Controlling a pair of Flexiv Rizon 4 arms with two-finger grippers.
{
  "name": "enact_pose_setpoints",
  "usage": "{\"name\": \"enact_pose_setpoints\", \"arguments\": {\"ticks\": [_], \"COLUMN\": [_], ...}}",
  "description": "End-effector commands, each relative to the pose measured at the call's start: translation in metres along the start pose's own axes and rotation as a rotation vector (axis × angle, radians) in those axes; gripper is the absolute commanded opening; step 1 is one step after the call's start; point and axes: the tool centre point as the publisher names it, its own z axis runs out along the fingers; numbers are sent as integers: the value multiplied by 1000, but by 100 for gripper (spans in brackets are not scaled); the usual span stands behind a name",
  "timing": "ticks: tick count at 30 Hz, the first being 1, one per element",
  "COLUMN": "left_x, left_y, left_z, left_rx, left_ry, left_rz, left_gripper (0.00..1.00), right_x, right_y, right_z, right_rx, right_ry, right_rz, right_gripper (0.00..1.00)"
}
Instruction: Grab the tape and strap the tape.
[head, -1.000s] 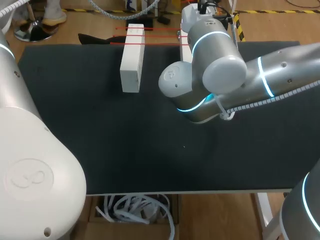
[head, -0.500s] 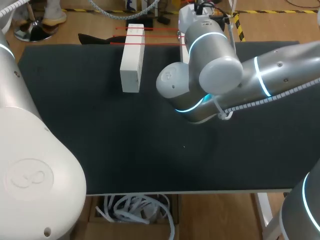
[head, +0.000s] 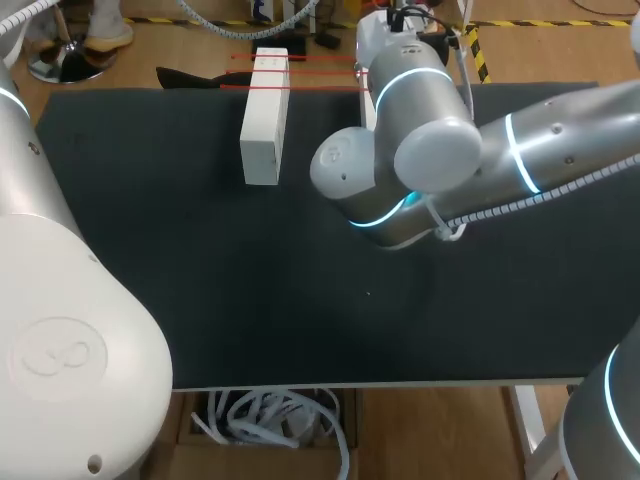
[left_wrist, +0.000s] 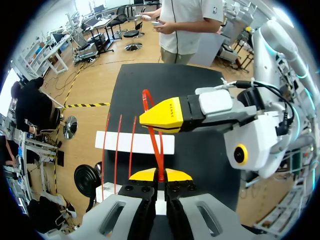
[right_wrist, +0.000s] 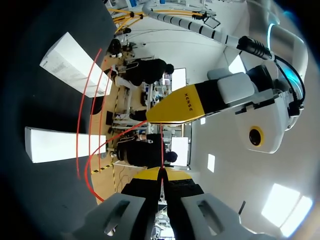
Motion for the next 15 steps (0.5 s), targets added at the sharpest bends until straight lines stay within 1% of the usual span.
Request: {"name": "enact_pose_setpoints", "arguments": {"ticks": [1, 15], "left_x": [0, 0], "left_y": [-1, -1], "left_z": [-1, -1], "left_rx": [-5, -5], "left_ry": [1, 1], "left_rz": [-2, -2], "left_gripper": [0, 0], "right_x": [-1, -2], "right_y": [3, 0], "right_z": [0, -1], "right_rx": [15, 46], "right_ry": [-5, -10], "right_rz": [-9, -27], "right_gripper": [0, 0]}}
